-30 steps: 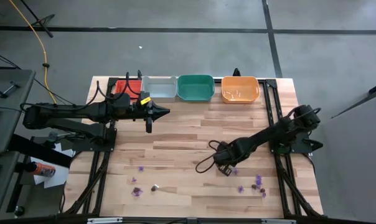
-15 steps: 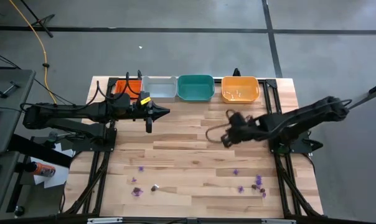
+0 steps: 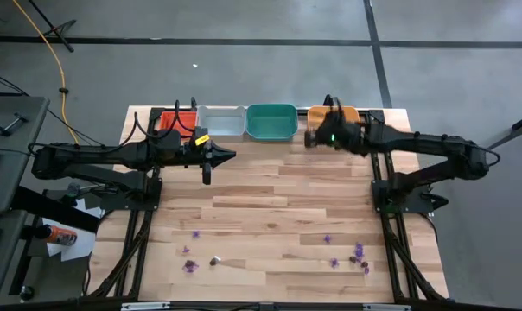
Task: Sort Halloween decoration
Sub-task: Put the white bone into the yellow bin
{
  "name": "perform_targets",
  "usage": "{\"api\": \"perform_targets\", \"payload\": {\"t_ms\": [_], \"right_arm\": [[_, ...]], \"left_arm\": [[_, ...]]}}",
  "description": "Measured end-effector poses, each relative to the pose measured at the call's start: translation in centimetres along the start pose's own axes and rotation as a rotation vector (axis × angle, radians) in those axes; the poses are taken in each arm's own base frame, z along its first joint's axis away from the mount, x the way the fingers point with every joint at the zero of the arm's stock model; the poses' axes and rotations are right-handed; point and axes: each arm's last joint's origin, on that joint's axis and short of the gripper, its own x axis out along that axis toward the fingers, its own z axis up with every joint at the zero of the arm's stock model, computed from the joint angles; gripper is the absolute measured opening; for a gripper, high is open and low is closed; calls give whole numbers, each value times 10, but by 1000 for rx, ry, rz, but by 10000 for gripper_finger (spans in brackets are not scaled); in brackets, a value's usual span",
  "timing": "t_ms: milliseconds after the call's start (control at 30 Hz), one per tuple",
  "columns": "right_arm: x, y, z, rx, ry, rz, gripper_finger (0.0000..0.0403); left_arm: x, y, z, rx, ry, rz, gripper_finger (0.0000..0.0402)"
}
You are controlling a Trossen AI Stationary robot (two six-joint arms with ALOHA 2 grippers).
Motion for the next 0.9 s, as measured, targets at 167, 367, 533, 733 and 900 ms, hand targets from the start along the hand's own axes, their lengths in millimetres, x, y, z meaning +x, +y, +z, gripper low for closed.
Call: {"api": "perform_targets", "payload": {"t_ms": [167, 367, 533, 733, 900], "right_arm": [[27, -33, 31, 119, -2, -119, 0], [78, -65, 43, 99, 164, -208, 0], [121, -82, 38, 53, 309, -220, 0], [160, -101, 29, 46, 416, -239, 0], [171, -111, 24, 55, 458, -275, 0]], "left_arm": [[0, 0, 0, 0, 0, 0, 1], [0, 0, 0, 0, -1, 0, 1], [0, 0, 0, 0, -1, 0, 1], [0, 0, 0, 0, -1, 0, 1], [0, 0, 0, 0, 0, 0, 0]]}}
